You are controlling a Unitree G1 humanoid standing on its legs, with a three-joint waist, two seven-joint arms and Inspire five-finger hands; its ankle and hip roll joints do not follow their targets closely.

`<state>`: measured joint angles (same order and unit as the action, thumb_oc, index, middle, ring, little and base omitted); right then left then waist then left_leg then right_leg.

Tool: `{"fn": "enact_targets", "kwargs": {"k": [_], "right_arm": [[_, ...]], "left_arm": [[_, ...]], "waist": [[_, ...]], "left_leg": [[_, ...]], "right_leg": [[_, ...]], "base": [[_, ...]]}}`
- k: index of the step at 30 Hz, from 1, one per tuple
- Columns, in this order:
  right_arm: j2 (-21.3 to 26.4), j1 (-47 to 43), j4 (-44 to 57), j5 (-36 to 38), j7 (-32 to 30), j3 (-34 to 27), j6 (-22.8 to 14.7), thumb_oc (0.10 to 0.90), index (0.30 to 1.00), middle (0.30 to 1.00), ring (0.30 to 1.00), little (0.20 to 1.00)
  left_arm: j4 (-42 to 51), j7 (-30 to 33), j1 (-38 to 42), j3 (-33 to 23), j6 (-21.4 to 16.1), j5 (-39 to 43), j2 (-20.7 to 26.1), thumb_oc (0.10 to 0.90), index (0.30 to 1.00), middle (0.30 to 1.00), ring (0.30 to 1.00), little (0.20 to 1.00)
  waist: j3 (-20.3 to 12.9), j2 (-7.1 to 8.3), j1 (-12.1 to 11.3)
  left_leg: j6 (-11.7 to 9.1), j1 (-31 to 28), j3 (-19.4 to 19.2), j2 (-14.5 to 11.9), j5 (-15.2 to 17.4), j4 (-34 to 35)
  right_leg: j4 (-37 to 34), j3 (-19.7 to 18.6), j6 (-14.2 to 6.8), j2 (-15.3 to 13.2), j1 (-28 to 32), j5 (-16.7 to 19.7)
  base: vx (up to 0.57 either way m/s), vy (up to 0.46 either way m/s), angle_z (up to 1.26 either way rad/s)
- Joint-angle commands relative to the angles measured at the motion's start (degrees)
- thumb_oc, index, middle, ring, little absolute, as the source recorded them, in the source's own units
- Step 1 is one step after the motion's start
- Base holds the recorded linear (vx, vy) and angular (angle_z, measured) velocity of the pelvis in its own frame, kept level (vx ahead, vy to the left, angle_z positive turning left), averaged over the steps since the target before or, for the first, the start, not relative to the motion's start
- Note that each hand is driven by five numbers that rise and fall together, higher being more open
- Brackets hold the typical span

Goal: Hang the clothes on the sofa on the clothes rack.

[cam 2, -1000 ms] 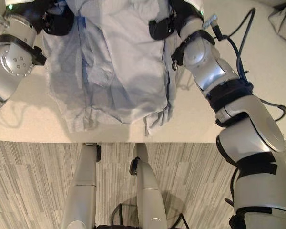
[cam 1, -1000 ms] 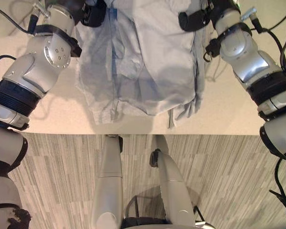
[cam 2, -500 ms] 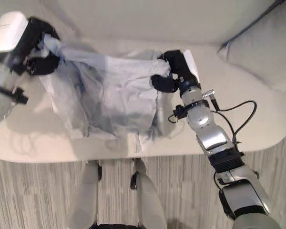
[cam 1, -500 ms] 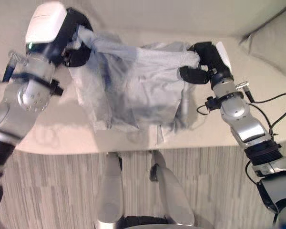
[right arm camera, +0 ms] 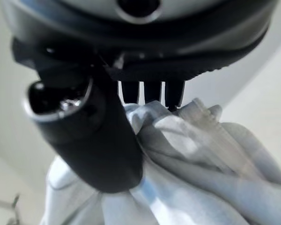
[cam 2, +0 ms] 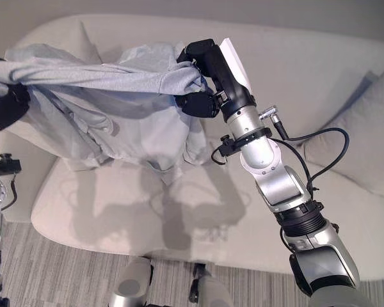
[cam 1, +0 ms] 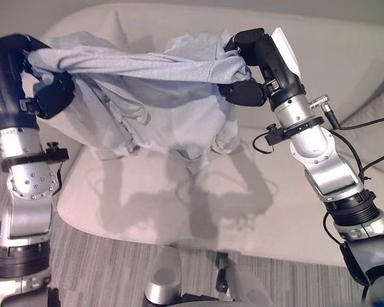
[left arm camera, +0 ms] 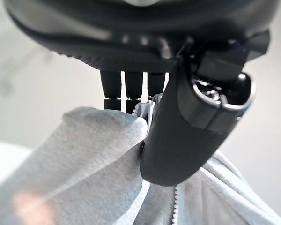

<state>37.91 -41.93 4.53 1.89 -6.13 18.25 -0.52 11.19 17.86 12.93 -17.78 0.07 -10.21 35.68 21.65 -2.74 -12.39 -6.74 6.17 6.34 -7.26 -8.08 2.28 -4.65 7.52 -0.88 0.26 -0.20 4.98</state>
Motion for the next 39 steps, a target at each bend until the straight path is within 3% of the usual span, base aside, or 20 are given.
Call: {"fn": "enact_targets", "kwargs": {"k": [1, 4, 5, 8, 11, 13, 14, 18, 21, 22, 23, 25, 28, 29, 31, 32, 33, 36, 37, 39], "right_arm": [[0.57, -3.51, -4.74, -2.32, -5.46, -4.12, -2.23, 0.400, 0.300, 0.300, 0.300, 0.300], [1.04, -2.62, -5.26, -2.80, -5.31, -4.17, -1.68, 0.400, 0.300, 0.300, 0.300, 0.300], [0.50, -2.57, -5.79, -2.93, -5.48, -3.88, -1.42, 0.400, 0.300, 0.300, 0.300, 0.300], [1.09, -3.18, -6.71, -3.57, -5.65, -3.57, -1.01, 0.400, 0.300, 0.300, 0.300, 0.300], [1.07, -3.74, -7.94, -4.23, -6.73, -4.68, -0.55, 0.400, 0.300, 0.300, 0.300, 0.300], [1.16, -8.07, -9.87, -5.34, -8.19, -3.32, 0.25, 0.400, 0.300, 0.300, 0.300, 0.300], [1.18, -8.12, -9.86, -5.35, -8.20, -3.35, 0.28, 0.400, 0.300, 0.300, 0.300, 0.300], [5.07, -9.98, -10.72, -5.05, -10.11, -2.85, -0.21, 0.400, 0.300, 0.300, 0.300, 0.300], [8.73, -11.31, -11.38, -4.46, -11.67, -3.04, -0.70, 0.400, 0.300, 0.300, 0.300, 0.300], [9.83, -10.78, -11.31, -4.89, -11.98, -3.23, -0.78, 0.400, 0.300, 0.300, 0.300, 0.300], [10.57, -10.43, -12.58, -4.79, -12.86, -4.88, -0.93, 0.400, 0.300, 0.300, 0.300, 0.300], [10.71, -9.56, -12.09, -4.91, -12.86, -5.58, -0.93, 0.400, 0.300, 0.300, 0.300, 0.300], [12.07, -9.10, -13.83, -4.18, -13.47, -6.62, -1.18, 0.400, 0.300, 0.300, 0.300, 0.300], [12.58, -8.23, -13.52, -4.05, -13.50, -7.61, -0.84, 0.400, 0.300, 0.300, 0.300, 0.300], [12.39, -7.10, -12.77, -4.32, -13.23, -8.45, -0.73, 0.400, 0.300, 0.300, 0.300, 0.300], [11.28, -6.26, -12.55, -4.55, -12.88, -8.67, -0.64, 0.400, 0.300, 0.300, 0.300, 0.300], [11.16, -6.24, -12.57, -4.58, -12.89, -8.70, -0.66, 0.400, 0.300, 0.300, 0.300, 0.300], [11.36, -6.96, -12.45, -4.09, -12.54, -7.21, -0.58, 0.400, 0.300, 0.300, 0.300, 0.300], [12.46, -7.18, -12.38, -4.08, -12.48, -6.94, -0.42, 0.400, 0.300, 0.300, 0.300, 0.300], [13.39, -6.92, -12.55, -4.35, -12.53, -7.15, -0.26, 0.400, 0.300, 0.300, 0.300, 0.300]], "left_arm": [[-4.13, 7.18, 2.42, -11.16, -0.12, -1.80, 5.45, 0.400, 0.300, 0.300, 0.300, 0.300], [-3.15, 6.08, 2.80, -10.62, 0.09, -2.35, 5.66, 0.400, 0.300, 0.300, 0.300, 0.300], [-3.31, 6.16, 4.38, -9.76, 0.61, -2.80, 5.89, 0.400, 0.300, 0.300, 0.300, 0.300], [-3.52, 6.70, 6.89, -8.49, 0.69, -2.73, 6.78, 0.400, 0.300, 0.300, 0.300, 0.300], [-3.78, 7.15, 9.18, -6.39, 0.44, -2.20, 6.88, 0.400, 0.300, 0.300, 0.300, 0.300], [-5.58, 8.13, 12.79, -4.60, 0.58, -2.18, 9.51, 0.400, 0.300, 0.300, 0.300, 0.300], [-5.63, 8.15, 12.92, -4.56, 0.57, -2.20, 9.53, 0.400, 0.300, 0.300, 0.300, 0.300], [-6.93, 8.29, 16.59, -1.04, 0.03, -1.78, 9.23, 0.400, 0.300, 0.300, 0.300, 0.300], [-7.95, 7.95, 19.21, 0.54, 0.00, -1.50, 10.21, 0.400, 0.300, 0.300, 0.300, 0.300], [-8.23, 7.80, 18.61, 0.07, -0.03, -1.66, 10.22, 0.400, 0.300, 0.300, 0.300, 0.300], [-8.73, 7.34, 17.47, -0.69, 0.00, -1.70, 10.04, 0.400, 0.300, 0.300, 0.300, 0.300], [-8.50, 7.15, 16.83, -0.95, -0.15, -1.59, 9.74, 0.400, 0.300, 0.300, 0.300, 0.300], [-7.91, 6.40, 15.90, -1.37, -0.29, -1.33, 7.45, 0.400, 0.300, 0.300, 0.300, 0.300], [-7.05, 5.79, 16.60, -0.15, -0.35, -1.35, 6.78, 0.400, 0.300, 0.300, 0.300, 0.300], [-6.74, 5.58, 16.62, 0.01, -0.36, -1.40, 6.68, 0.400, 0.300, 0.300, 0.300, 0.300], [-6.53, 5.27, 16.30, 0.32, -0.48, -1.58, 7.10, 0.400, 0.300, 0.300, 0.300, 0.300], [-6.52, 5.27, 16.26, 0.33, -0.48, -1.57, 7.22, 0.400, 0.300, 0.300, 0.300, 0.300], [-7.26, 5.59, 15.89, 0.21, -0.34, -1.61, 9.01, 0.400, 0.300, 0.300, 0.300, 0.300], [-7.54, 5.31, 16.42, 0.93, -0.22, -1.42, 9.85, 0.400, 0.300, 0.300, 0.300, 0.300], [-7.75, 4.85, 17.17, 2.04, -0.52, -0.99, 9.64, 0.400, 0.300, 0.300, 0.300, 0.300]], "waist": [[-7.59, 4.72, 0.15], [-9.35, 3.79, 0.96], [-10.79, 3.50, 2.11], [-11.68, 2.75, 3.73], [-12.89, 2.12, 3.33], [-11.07, 2.67, 2.76], [-10.83, 2.70, 2.71], [-8.72, 2.40, 4.10], [-9.08, 4.58, 3.86], [-9.37, 5.65, 3.54], [-10.31, 7.84, 3.55], [-11.01, 8.25, 3.81], [-10.45, 7.86, 4.41], [-9.76, 7.44, 5.61], [-9.93, 7.35, 5.85], [-10.74, 8.25, 5.69], [-10.76, 8.33, 5.65], [-11.02, 9.47, 5.15], [-12.66, 7.95, 5.80], [-13.61, 7.09, 6.55]], "left_leg": [[5.31, 1.85, -6.96, -0.32, 4.19, 2.72], [4.07, -4.19, -9.55, -2.38, 3.87, 2.72], [3.55, -9.51, -10.93, -4.55, 2.67, 2.72], [2.64, -14.87, -10.41, -5.70, 2.31, 2.72], [1.83, -12.93, -9.52, -2.02, 5.91, 2.72], [2.77, -12.82, -9.00, 2.10, 8.61, 2.72], [2.84, -12.98, -9.02, 2.21, 8.59, 2.72], [5.43, -9.78, -5.60, 6.05, 6.89, 2.72], [6.54, -5.70, -3.24, 9.02, 5.54, 2.72], [6.95, -5.41, -2.96, 10.11, 5.71, 2.72], [7.11, -3.42, -2.58, 11.18, 5.22, 2.72], [7.12, -2.81, -2.40, 11.36, 5.14, 2.72], [6.86, -3.52, -6.34, 10.01, 4.62, 2.72], [6.50, -4.32, -9.41, 7.26, 4.61, 2.72], [6.52, -5.02, -8.99, 6.25, 5.26, 2.72], [7.10, -5.48, -7.42, 2.27, 5.17, 2.72], [7.06, -5.37, -7.48, 2.21, 4.95, 2.72], [7.15, -5.48, -5.03, -3.88, 4.18, 2.72], [5.94, -4.96, -3.06, -5.34, 4.99, 2.72], [4.97, -4.22, -3.27, -4.33, 6.14, 2.72]], "right_leg": [[-0.35, -1.56, -0.45, -4.85, 1.97, -3.41], [-0.35, 0.96, -0.54, -6.08, 2.08, -2.34], [-0.35, 2.39, -0.78, -7.38, 1.66, -1.06], [-0.35, 4.09, -0.91, -8.91, 2.36, -0.10], [-0.35, 5.52, -0.34, -12.81, 3.14, -0.06], [0.22, 5.08, -0.31, -16.60, 3.75, 2.08], [0.34, 5.02, -0.36, -16.72, 3.85, 2.03], [10.98, -6.20, -0.14, -7.27, 2.70, 0.59], [12.10, -9.99, -0.61, -0.44, 3.32, -0.36], [9.76, -10.20, 0.22, 0.56, 3.62, -1.16], [2.01, -9.93, 0.73, 0.52, 5.33, -1.29], [-0.24, -9.27, 0.51, 0.35, 5.72, -0.69], [-0.35, -7.32, 0.04, 0.72, 5.00, -2.02], [-0.35, -5.31, -0.49, -0.08, 4.57, -2.25], [-0.35, -4.73, -0.51, -0.32, 4.84, -2.67], [-0.35, -4.80, -0.36, -2.14, 4.83, -2.96], [-0.35, -4.87, -0.31, -2.08, 4.69, -2.76], [-0.35, -5.32, -0.58, -4.96, 4.37, -1.78], [-0.35, -6.04, 0.28, -7.69, 4.11, -1.76], [-0.35, -6.18, 0.85, -9.33, 3.75, -1.85]], "base": [[-0.08, -0.013, 0.54], [-0.04, 0.125, 0.75], [-0.04, 0.186, 0.81], [-0.14, 0.318, 0.80], [-0.19, 0.458, 0.70], [-0.21, 0.540, 0.57], [-0.20, 0.362, 0.25], [-0.23, 0.210, 0.49], [-0.18, 0.071, 0.98], [-0.20, 0.003, 0.77], [-0.13, -0.007, 0.53], [-0.05, 0.004, 0.59], [-0.03, 0.094, 0.34], [-0.04, 0.196, 0.63], [0.02, 0.161, 1.13], [0.04, 0.125, 0.95], [0.04, 0.199, 0.51], [0.01, 0.317, -0.13], [0.05, 0.509, -0.30], [0.08, 0.608, 0.00]]}}
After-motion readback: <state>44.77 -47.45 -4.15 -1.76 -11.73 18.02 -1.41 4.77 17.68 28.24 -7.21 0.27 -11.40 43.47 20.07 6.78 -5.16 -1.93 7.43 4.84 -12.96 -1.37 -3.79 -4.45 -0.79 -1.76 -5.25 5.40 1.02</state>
